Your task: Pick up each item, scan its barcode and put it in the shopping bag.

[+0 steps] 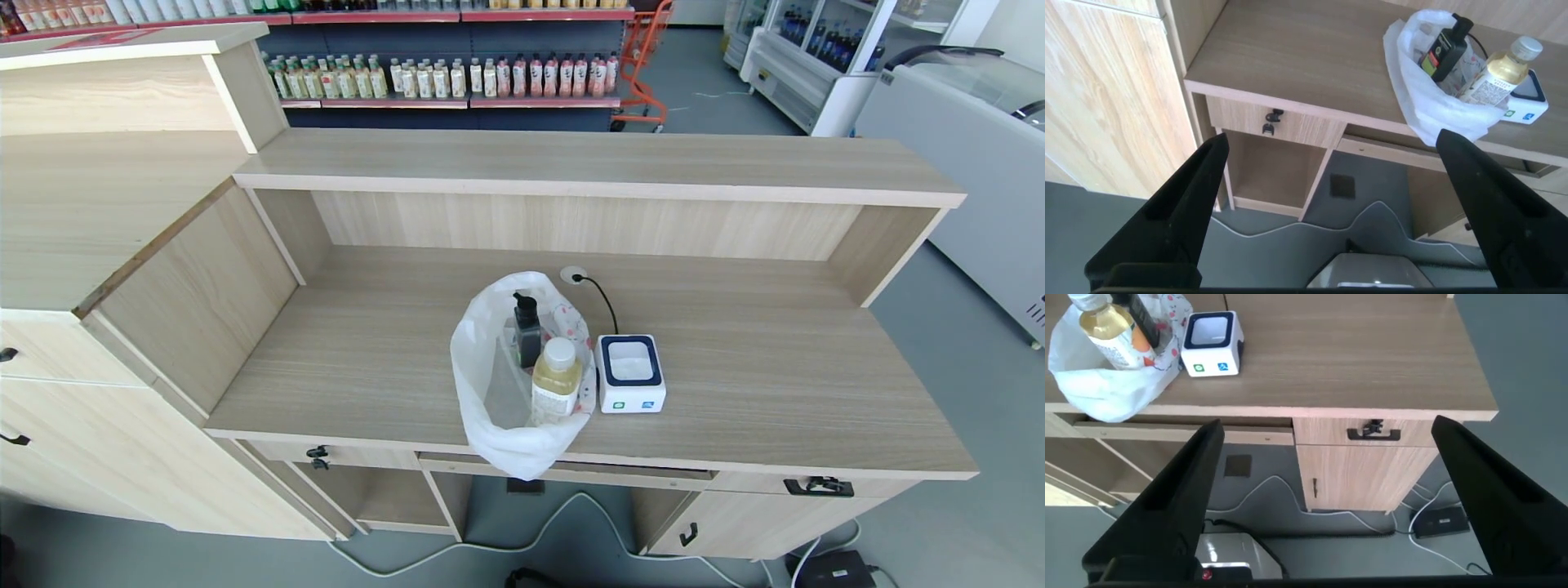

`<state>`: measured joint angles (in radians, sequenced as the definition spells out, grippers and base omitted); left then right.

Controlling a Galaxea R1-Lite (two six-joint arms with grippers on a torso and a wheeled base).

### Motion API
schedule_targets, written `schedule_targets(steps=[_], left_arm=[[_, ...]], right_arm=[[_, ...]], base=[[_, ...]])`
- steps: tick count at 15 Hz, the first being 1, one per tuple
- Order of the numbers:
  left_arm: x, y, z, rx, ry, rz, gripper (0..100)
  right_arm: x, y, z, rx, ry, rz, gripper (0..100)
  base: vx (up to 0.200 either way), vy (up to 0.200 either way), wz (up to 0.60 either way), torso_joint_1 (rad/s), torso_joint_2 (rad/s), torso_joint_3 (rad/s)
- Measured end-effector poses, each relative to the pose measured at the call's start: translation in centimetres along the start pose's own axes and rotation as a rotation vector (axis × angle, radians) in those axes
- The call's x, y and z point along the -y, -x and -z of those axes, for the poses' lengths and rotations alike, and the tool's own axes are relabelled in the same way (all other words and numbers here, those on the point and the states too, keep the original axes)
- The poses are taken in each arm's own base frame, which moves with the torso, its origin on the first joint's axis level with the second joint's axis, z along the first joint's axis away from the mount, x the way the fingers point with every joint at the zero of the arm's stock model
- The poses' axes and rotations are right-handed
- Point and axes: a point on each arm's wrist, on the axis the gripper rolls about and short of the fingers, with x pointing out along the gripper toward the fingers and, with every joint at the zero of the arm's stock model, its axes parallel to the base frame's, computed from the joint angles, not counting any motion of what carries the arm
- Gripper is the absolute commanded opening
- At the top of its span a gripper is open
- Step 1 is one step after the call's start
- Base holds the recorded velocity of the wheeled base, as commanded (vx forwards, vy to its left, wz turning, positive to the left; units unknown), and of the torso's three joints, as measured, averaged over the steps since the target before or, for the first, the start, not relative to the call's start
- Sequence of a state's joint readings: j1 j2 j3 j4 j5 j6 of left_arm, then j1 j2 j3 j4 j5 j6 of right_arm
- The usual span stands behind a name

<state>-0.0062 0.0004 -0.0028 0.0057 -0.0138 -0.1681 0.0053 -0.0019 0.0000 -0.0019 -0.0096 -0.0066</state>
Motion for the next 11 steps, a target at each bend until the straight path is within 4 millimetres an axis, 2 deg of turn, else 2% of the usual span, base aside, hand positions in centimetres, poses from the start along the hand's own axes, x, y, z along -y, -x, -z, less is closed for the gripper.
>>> schedule_targets(steps=[11], left_arm=[[0.00,0.00,0.01,0.000,0.000,0.000,100]], right_arm=[[0.00,0.00,0.01,-0.001,-0.001,0.000,100]], base=[[0.000,0.000,0.00,0.000,0.00,0.000]])
